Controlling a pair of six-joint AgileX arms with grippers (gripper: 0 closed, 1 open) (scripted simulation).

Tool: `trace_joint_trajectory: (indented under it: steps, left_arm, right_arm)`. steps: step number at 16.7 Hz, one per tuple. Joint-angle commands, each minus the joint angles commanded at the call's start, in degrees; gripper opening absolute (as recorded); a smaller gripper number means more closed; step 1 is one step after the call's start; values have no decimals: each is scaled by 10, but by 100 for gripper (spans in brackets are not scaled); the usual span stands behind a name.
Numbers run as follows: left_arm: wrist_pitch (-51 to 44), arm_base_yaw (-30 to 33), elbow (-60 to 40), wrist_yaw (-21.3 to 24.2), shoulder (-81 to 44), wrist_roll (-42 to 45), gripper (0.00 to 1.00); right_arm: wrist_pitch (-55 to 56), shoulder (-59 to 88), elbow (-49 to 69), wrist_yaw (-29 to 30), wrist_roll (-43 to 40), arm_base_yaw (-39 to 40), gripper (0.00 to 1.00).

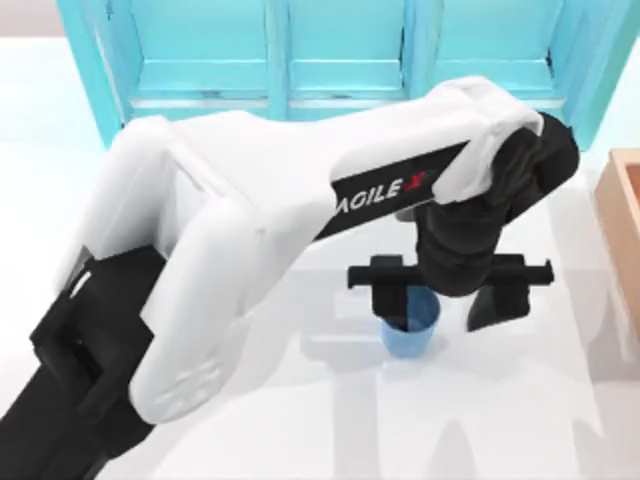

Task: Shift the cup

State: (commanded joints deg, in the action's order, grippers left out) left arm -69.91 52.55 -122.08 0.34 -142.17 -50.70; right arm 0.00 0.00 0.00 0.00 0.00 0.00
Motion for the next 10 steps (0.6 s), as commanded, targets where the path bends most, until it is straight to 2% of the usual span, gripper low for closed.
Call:
trace_joint_trajectory:
  steps: [6,10]
  left_arm:
    - [0,0,0,0,0,0,2]
    - [0,0,0,0,0,0,0]
  right_arm:
    - [0,0,0,0,0,0,100]
    - [0,0,0,0,0,0,100]
